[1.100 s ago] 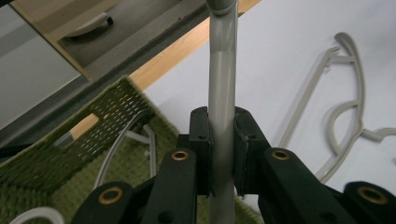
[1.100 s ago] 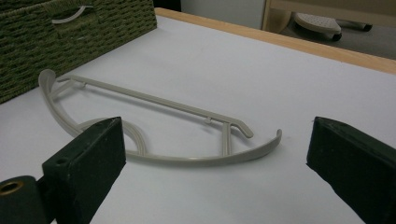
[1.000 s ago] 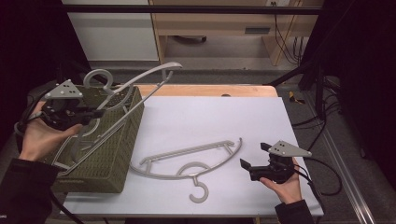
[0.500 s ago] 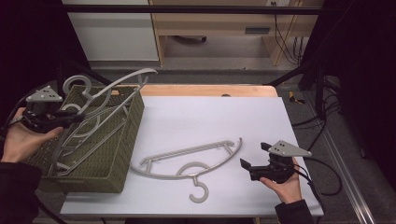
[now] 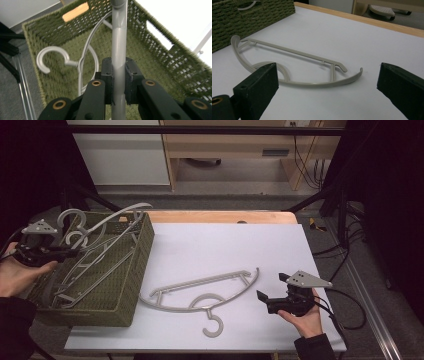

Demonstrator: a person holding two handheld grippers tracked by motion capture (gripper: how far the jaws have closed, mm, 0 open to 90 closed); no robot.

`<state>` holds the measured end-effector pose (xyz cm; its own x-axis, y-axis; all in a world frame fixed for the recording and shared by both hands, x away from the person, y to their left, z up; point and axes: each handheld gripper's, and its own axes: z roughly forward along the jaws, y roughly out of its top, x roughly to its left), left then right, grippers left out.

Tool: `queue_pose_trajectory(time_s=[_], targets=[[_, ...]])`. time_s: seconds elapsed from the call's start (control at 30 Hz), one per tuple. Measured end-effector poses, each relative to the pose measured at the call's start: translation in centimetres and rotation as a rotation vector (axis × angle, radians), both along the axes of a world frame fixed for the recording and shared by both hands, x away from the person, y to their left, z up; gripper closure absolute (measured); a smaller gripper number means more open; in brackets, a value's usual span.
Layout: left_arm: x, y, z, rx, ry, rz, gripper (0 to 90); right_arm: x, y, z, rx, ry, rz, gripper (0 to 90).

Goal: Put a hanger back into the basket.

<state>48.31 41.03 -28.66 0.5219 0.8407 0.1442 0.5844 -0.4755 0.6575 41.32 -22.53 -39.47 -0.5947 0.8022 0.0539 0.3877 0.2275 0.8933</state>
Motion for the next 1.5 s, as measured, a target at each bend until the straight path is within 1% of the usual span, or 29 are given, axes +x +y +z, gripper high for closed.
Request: queue_pose_trajectory(time_s=[0.07, 0.1, 0.13, 0.17, 0.2, 0.23, 0.3, 0.37, 0.43, 0.6, 0.67, 0.73, 0.8, 0.87, 1.0, 1.03, 1.07, 1.17, 1.2, 1.27, 1.3, 1.4, 1.43, 1.47, 1.5], targets=[[0.0, 0.3, -0.3, 0.002, 0.008, 0.011, 79.9, 0.0, 0.0, 0.0, -0.002, 0.0, 0.0, 4.1], [-0.1, 0.5, -0.5, 0.003, 0.004, 0.021, 79.9, 0.0, 0.0, 0.0, -0.002, 0.0, 0.0, 4.1], [-0.1, 0.7, -0.5, 0.013, 0.012, 0.018, 79.9, 0.0, 0.0, 0.0, -0.001, 0.001, 0.001, 4.1], [-0.1, 0.9, -0.8, 0.005, 0.008, 0.03, 79.9, 0.0, 0.0, 0.0, -0.002, 0.0, 0.001, 4.1], [-0.1, 1.0, -0.9, 0.011, 0.011, 0.033, 79.9, 0.0, 0.1, 0.0, -0.001, 0.006, 0.001, 4.1], [0.0, 1.2, -1.0, 0.005, 0.014, 0.042, 79.9, 0.0, 0.1, -0.1, -0.002, 0.005, 0.001, 4.1], [0.0, 1.4, -1.2, 0.007, 0.022, 0.051, 79.9, 0.0, 0.1, -0.1, -0.001, 0.005, 0.003, 4.1], [0.0, 1.6, -1.5, 0.02, 0.031, 0.051, 79.9, 0.0, 0.1, 0.0, -0.003, 0.005, 0.002, 4.1], [0.1, 1.6, -1.8, 0.018, 0.038, 0.059, 79.9, 0.0, 0.1, -0.1, -0.003, 0.005, 0.003, 4.1], [0.5, 1.5, -2.5, 0.037, 0.066, 0.059, 79.9, 0.0, 0.1, -0.1, -0.008, 0.006, 0.006, 4.1], [0.7, 1.6, -2.9, 0.035, 0.08, 0.064, 79.9, 0.0, 0.1, -0.1, -0.008, 0.009, 0.006, 4.2], [0.9, 1.6, -3.4, 0.025, 0.086, 0.068, 79.9, 0.0, 0.1, -0.1, -0.007, 0.011, 0.006, 4.2], [1.2, 1.5, -3.9, 0.027, 0.094, 0.065, 79.8, 0.1, 0.1, -0.2, -0.012, 0.011, 0.007, 4.2], [1.4, 1.4, -4.5, 0.02, 0.115, 0.064, 79.8, 0.1, 0.1, -0.2, -0.014, 0.012, 0.008, 4.2], [2.0, 1.3, -5.8, 0.008, 0.141, 0.067, 79.8, 0.1, 0.1, -0.2, -0.013, 0.012, 0.007, 4.4], [2.1, 1.3, -6.0, 0.005, 0.154, 0.063, 79.8, 0.1, 0.1, -0.2, -0.014, 0.011, 0.009, 4.4], [2.2, 1.3, -6.4, -0.001, 0.154, 0.066, 79.7, 0.1, 0.1, -0.2, -0.013, 0.011, 0.009, 4.5], [2.5, 1.4, -7.3, -0.017, 0.179, 0.066, 79.7, 0.1, 0.2, -0.3, -0.014, 0.015, 0.008, 4.6], [2.6, 1.4, -7.7, -0.032, 0.186, 0.068, 79.6, 0.1, 0.3, -0.3, -0.011, 0.021, 0.008, 4.6], [2.8, 1.6, -8.2, -0.055, 0.189, 0.069, 79.5, 0.2, 0.3, -0.3, -0.017, 0.016, 0.01, 4.7], [2.9, 1.6, -8.4, -0.058, 0.198, 0.069, 79.4, 0.2, 0.2, -0.3, -0.019, 0.015, 0.012, 4.7], [2.9, 1.7, -8.8, -0.069, 0.182, 0.095, 78.8, 0.2, 0.3, -0.3, -0.017, 0.015, 0.009, 4.8], [2.9, 1.8, -8.8, -0.069, 0.177, 0.096, 78.5, 0.1, 0.3, -0.3, -0.013, 0.019, 0.009, 4.8], [2.9, 1.9, -8.8, -0.063, 0.166, 0.107, 77.9, 0.1, 0.3, -0.3, -0.013, 0.015, 0.01, 4.9], [2.8, 1.9, -8.8, -0.051, 0.158, 0.121, 74.4, 0.1, 0.3, -0.3, -0.012, 0.017, 0.009, 4.9]])
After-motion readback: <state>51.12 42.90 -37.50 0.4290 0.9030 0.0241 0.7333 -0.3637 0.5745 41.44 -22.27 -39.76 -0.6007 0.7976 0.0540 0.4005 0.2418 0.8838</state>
